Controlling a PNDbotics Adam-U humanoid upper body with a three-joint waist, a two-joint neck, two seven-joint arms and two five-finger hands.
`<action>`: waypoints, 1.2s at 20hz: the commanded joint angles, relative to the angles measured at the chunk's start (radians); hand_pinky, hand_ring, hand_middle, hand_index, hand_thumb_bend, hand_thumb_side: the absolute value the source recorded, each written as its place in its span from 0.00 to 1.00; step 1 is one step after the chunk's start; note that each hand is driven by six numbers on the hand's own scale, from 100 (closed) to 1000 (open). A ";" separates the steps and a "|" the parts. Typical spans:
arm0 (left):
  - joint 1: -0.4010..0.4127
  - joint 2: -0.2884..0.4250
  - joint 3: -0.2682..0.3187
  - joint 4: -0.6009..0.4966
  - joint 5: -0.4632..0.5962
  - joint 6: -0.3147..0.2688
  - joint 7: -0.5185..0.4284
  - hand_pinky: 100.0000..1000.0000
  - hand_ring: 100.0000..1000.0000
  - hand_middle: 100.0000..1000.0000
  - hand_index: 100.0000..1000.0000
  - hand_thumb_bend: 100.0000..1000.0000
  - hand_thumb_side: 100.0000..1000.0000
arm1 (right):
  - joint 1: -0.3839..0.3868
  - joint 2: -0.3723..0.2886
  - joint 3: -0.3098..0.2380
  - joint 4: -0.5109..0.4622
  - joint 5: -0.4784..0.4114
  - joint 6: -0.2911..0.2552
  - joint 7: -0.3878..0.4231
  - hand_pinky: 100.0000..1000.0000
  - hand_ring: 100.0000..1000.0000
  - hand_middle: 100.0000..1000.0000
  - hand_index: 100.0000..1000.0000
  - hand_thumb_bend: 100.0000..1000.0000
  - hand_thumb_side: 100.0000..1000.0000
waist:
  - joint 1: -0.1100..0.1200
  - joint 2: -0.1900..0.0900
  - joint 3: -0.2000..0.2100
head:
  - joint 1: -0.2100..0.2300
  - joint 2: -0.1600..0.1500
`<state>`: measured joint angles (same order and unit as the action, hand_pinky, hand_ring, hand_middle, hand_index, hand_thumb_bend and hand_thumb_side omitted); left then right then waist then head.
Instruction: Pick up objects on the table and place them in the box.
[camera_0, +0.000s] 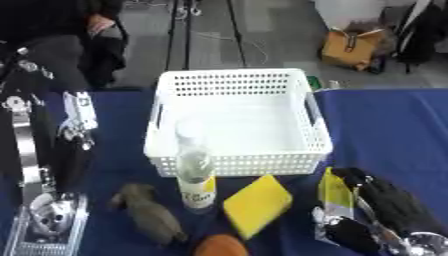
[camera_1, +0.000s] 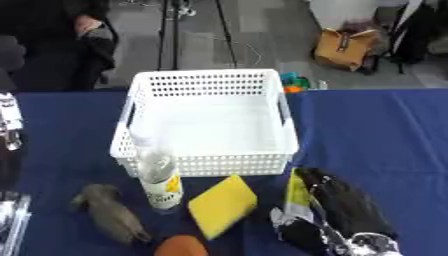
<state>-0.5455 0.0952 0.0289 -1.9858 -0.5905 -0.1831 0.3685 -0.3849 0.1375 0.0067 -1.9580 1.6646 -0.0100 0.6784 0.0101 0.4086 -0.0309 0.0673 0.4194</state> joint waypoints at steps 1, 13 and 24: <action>-0.015 0.003 -0.001 -0.014 0.003 0.003 0.000 0.70 0.69 0.64 0.73 0.00 0.70 | 0.003 0.001 0.006 0.008 0.013 0.005 -0.009 0.37 0.82 0.90 1.00 0.06 0.81 | 0.000 -0.014 0.003 | -0.002 -0.014; -0.017 0.002 -0.001 -0.014 0.003 0.008 0.002 0.70 0.68 0.64 0.73 0.00 0.71 | 0.004 -0.010 0.022 0.027 0.007 0.004 -0.024 0.24 0.72 0.81 0.94 0.00 0.49 | 0.002 -0.012 -0.002 | -0.001 -0.017; -0.025 -0.002 0.001 -0.014 0.011 0.009 0.010 0.70 0.68 0.64 0.72 0.00 0.71 | 0.012 -0.016 0.031 0.070 0.016 -0.018 0.008 0.35 0.77 0.86 0.98 0.13 0.72 | 0.008 -0.008 -0.005 | -0.005 -0.022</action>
<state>-0.5549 0.0938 0.0285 -1.9858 -0.5835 -0.1728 0.3760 -0.3864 0.1264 0.0331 -1.9326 1.6727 -0.0219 0.6703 0.0140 0.4107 -0.0372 0.0662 0.4107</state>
